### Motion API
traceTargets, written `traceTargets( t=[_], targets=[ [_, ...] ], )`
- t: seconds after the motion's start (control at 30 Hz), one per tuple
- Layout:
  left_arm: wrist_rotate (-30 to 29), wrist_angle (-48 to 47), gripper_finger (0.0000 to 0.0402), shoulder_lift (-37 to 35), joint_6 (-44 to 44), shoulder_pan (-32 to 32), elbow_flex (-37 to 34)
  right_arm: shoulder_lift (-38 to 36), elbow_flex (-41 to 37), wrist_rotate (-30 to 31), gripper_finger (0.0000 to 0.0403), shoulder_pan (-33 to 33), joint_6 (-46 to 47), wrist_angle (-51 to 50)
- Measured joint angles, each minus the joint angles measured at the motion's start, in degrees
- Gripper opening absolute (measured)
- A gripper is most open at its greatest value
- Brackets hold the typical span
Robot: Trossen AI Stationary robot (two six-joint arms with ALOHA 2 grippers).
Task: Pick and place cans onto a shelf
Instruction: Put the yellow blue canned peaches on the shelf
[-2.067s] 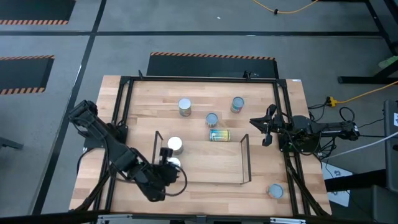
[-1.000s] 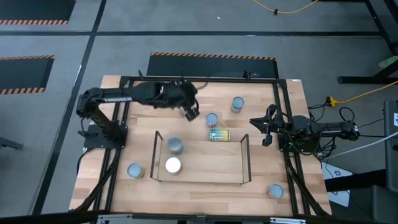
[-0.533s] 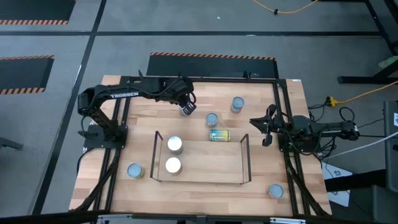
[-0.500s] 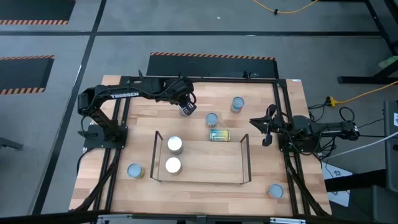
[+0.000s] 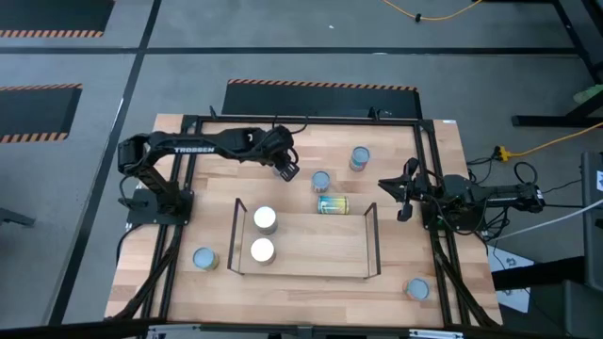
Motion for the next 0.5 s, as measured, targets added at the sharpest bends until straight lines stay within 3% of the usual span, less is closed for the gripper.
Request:
traceTargets(
  t=[0.5],
  targets=[
    [-0.84, 3.39, 0.0073, 0.00, -0.01, 0.00, -5.63, 0.00, 0.00, 0.00, 0.0049, 0.00, 0.00, -0.01]
  ],
)
